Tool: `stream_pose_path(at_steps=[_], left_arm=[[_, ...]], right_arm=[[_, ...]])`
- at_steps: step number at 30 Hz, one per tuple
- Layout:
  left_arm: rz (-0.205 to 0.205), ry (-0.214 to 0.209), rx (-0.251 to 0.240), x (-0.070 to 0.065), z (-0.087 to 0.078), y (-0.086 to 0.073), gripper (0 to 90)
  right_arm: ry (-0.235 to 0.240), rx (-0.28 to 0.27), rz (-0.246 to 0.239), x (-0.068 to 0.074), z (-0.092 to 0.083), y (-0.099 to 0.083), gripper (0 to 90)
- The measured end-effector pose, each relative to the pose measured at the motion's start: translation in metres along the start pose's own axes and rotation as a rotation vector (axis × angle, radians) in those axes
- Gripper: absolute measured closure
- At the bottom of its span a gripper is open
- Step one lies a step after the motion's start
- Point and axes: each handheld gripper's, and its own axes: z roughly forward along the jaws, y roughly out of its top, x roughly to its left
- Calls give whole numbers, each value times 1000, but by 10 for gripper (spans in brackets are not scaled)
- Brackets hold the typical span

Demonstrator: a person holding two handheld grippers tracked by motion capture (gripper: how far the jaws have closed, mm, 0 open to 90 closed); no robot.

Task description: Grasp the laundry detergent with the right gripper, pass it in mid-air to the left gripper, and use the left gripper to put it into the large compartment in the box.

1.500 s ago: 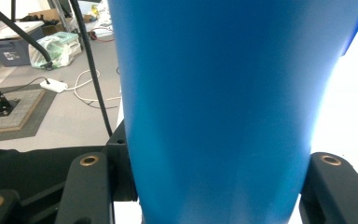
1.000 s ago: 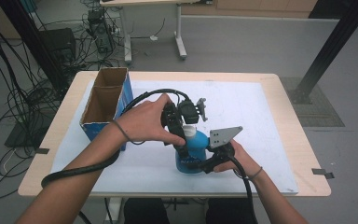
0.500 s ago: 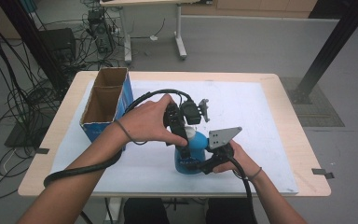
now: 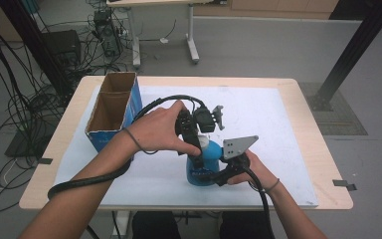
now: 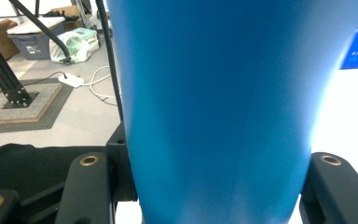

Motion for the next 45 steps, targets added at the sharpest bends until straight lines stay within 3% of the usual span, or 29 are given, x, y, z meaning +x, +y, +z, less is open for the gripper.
stream_pose_path(at_steps=[45], left_arm=[[-1,11,2,-2,-1,4,80]], right_arm=[[3,5,-10,0,1,1,418]])
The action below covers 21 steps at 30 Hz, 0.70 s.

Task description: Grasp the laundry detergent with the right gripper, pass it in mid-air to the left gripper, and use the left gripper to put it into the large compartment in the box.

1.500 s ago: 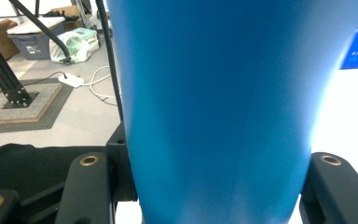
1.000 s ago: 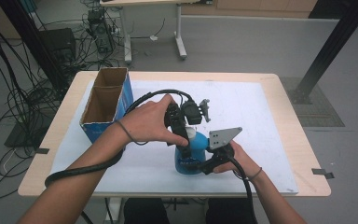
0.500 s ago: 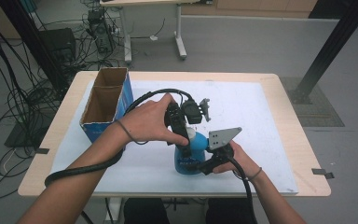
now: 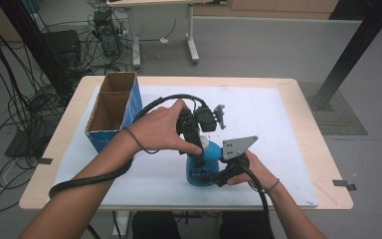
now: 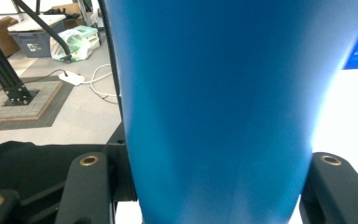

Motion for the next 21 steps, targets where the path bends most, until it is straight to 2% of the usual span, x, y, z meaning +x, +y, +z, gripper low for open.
stream_pose_path(at_steps=[21], left_arm=[[5,2,0,-1,-1,0,81]], right_arm=[[-2,3,1,1,0,0,418]])
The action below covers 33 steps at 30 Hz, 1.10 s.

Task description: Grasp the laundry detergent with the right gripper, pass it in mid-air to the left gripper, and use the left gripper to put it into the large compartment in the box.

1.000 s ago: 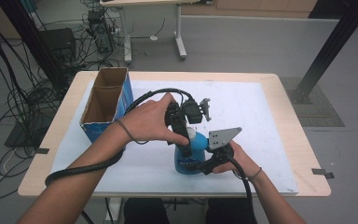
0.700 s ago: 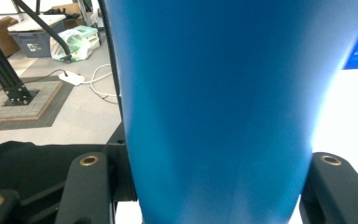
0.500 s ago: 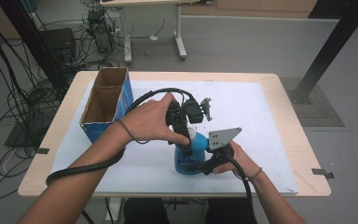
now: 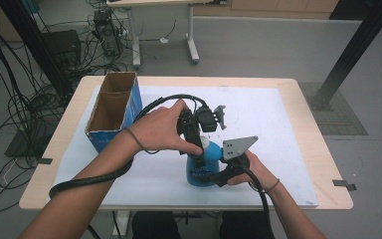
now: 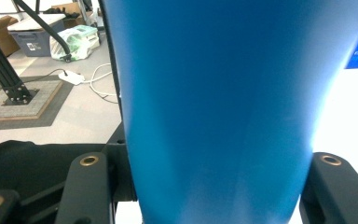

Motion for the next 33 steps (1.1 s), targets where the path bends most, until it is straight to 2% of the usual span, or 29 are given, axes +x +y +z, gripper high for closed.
stream_pose_path(at_steps=[33], left_arm=[[-5,9,-4,-2,1,-1,83]], right_arm=[[-2,6,-12,0,1,2,418]])
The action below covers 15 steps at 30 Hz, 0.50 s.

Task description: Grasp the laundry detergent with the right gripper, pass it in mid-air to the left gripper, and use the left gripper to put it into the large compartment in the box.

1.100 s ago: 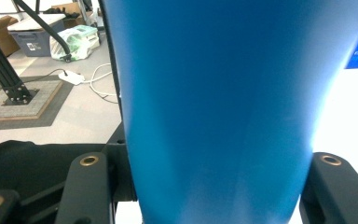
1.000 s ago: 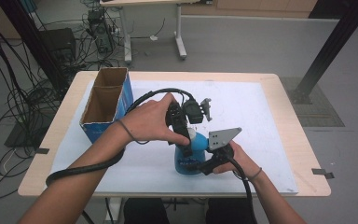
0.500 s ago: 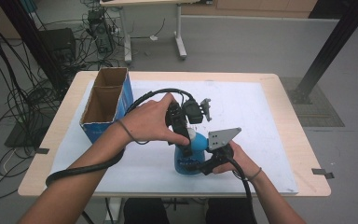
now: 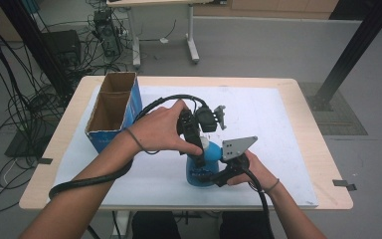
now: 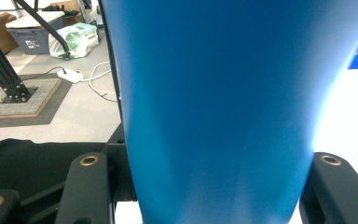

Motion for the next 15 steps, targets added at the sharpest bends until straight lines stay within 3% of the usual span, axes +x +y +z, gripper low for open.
stream_pose_path(at_steps=[15], left_arm=[[13,3,5,-1,1,2,94]], right_arm=[[2,-1,-7,0,0,2,418]])
